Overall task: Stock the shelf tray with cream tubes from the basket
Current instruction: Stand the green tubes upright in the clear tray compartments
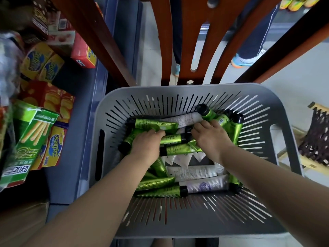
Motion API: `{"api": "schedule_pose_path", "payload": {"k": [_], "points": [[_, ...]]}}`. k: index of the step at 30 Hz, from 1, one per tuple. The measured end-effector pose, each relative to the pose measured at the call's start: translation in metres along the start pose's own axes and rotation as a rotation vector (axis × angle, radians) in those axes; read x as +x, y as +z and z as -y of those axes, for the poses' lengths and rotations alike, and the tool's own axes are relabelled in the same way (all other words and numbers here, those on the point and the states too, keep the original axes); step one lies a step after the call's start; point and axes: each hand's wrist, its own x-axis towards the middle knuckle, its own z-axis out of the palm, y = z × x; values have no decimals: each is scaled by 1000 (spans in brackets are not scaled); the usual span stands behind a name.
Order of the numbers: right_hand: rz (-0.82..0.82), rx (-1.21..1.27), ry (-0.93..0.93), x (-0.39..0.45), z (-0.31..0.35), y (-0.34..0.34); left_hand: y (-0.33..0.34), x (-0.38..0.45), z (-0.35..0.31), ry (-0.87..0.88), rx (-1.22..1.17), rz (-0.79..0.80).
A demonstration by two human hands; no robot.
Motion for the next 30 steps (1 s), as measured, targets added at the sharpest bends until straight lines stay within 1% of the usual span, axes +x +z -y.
{"api": "schedule_pose_path", "payload": {"k": [4,7,10,14,17,19,21,26,30], "points": [[24,39,-16,0,-4,1,-7,-2,7,40,-76,58],[12,197,42,-5,-10,-6,-11,-7,9,42,-175,81],[-114,383,44,-11,-15,-17,-9,-14,10,49,-179,112],[-180,526,46,-8,-15,-32,-2,-17,1,-15,-133,43],[-138,720,199,1,-10,-39,8,-18,-9,-60,-24,102],[-106,825,271,5,-6,-41,14,-18,-12,-82,-25,87],[-109,906,324,7,-4,-44,17,-18,-13,-88,-81,45],[-196,1119,511,13,-10,-49,19,-8,-20,-50,-211,-29],[-185,1139,591,12,-17,-49,13,-5,-34,-11,-349,34]]}}
